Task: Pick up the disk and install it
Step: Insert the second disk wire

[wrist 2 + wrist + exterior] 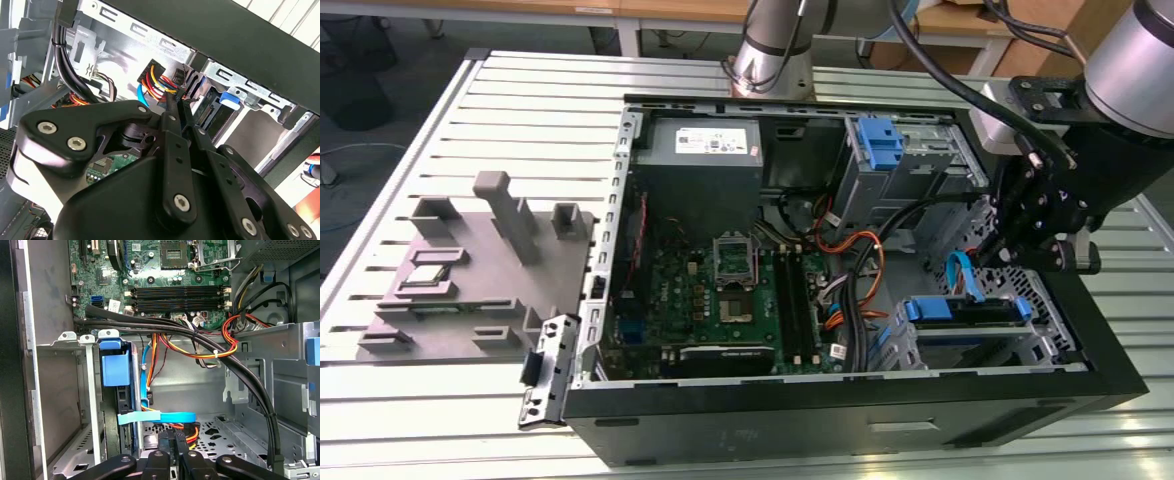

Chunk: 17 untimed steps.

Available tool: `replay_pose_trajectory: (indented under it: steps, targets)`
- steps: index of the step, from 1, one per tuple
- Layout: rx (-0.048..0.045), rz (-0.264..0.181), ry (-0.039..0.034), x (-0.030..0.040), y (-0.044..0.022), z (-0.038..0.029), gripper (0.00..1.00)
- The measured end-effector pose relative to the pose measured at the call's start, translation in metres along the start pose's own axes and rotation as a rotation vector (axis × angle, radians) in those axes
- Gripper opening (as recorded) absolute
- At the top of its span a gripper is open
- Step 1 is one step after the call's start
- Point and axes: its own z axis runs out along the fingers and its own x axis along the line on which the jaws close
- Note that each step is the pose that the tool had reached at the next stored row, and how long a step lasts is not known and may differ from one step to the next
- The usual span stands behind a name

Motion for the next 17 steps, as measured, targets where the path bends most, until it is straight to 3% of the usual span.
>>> replay_pose_trajectory:
  steps: [3, 11, 14, 17]
  targets:
    - [0.0001, 0.0, 0.0017, -0.0001, 0.0, 0.0001, 0.16]
    - [0.0046, -0.002, 0.0671, 0.0002, 0.0, -0.0001, 0.16]
    - [0.0058, -0.003, 0.0832, 0.0006, -0.0001, -0.0004, 0.16]
    - [0.0061, -0.003, 0.0872, 0.001, -0.0001, -0.0015, 0.16]
